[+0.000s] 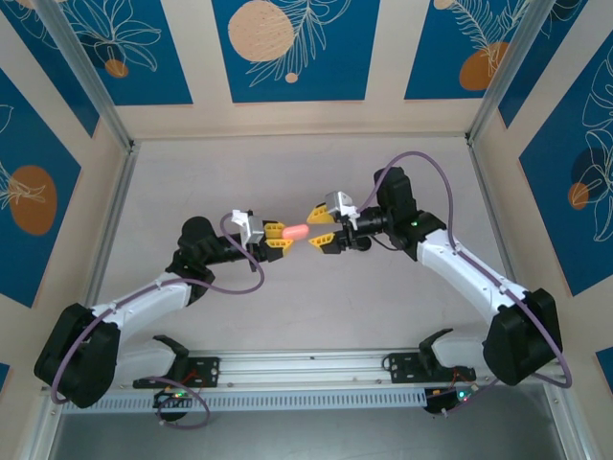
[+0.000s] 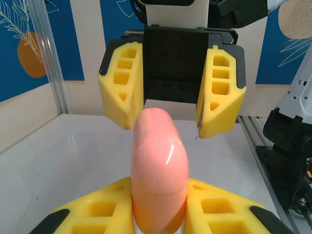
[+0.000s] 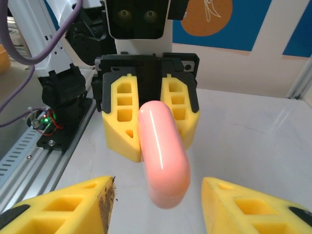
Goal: Insert the wireless bluetooth earbuds into the charging case
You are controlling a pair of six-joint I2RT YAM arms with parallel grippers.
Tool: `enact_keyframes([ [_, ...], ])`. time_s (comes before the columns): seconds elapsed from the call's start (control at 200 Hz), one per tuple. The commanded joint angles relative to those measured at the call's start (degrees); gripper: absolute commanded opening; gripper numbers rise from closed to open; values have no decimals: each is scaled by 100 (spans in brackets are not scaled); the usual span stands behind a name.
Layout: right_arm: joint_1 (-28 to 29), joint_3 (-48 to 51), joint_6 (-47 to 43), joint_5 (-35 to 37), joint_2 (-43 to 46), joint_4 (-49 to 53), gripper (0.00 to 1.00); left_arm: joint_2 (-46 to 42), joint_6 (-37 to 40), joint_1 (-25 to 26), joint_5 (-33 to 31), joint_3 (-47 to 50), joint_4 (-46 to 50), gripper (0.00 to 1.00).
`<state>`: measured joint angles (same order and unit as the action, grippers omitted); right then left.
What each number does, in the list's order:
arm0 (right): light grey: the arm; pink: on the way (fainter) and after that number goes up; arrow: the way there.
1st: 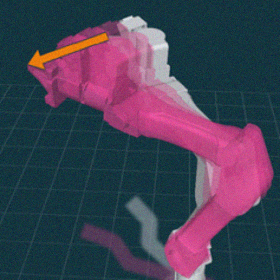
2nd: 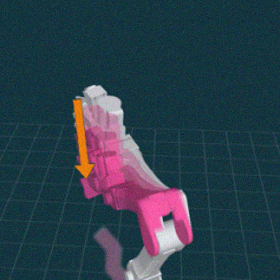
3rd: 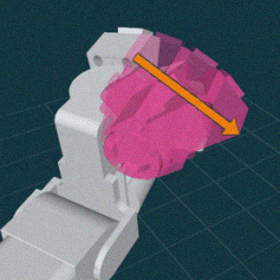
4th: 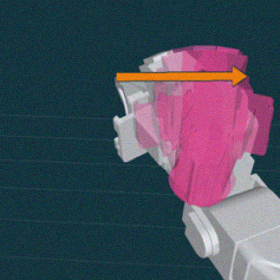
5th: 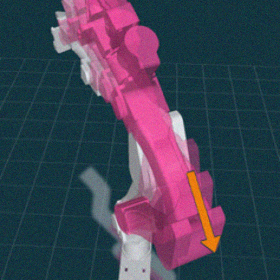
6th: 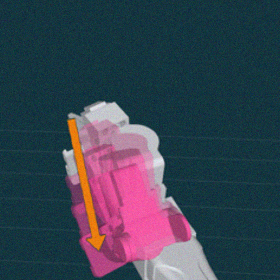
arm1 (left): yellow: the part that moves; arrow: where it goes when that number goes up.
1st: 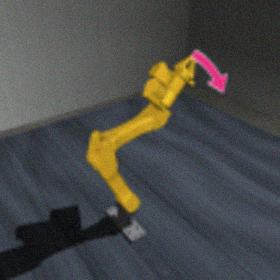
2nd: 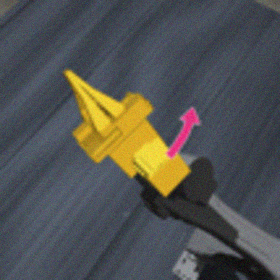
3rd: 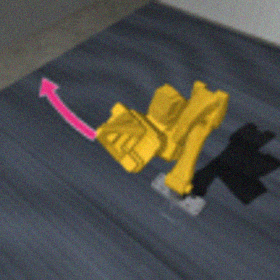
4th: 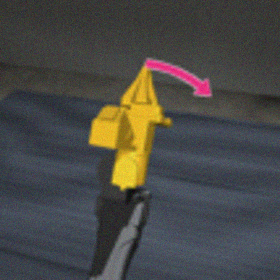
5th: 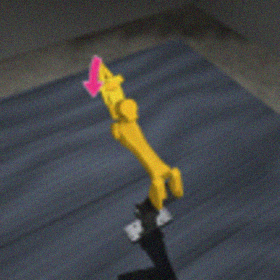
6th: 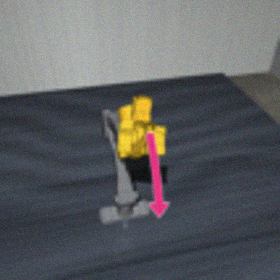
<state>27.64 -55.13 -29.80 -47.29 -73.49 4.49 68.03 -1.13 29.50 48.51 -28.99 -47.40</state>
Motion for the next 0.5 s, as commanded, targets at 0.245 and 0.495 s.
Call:
enact_keyframes([
  [0.245,189,-153,10,-594,-384,-144,42,-112,-10,65,211,8,-225,24],
  [0.495,198,-243,-89,-654,-492,-50,28,-113,-19,72,203,8,-191,25],
])
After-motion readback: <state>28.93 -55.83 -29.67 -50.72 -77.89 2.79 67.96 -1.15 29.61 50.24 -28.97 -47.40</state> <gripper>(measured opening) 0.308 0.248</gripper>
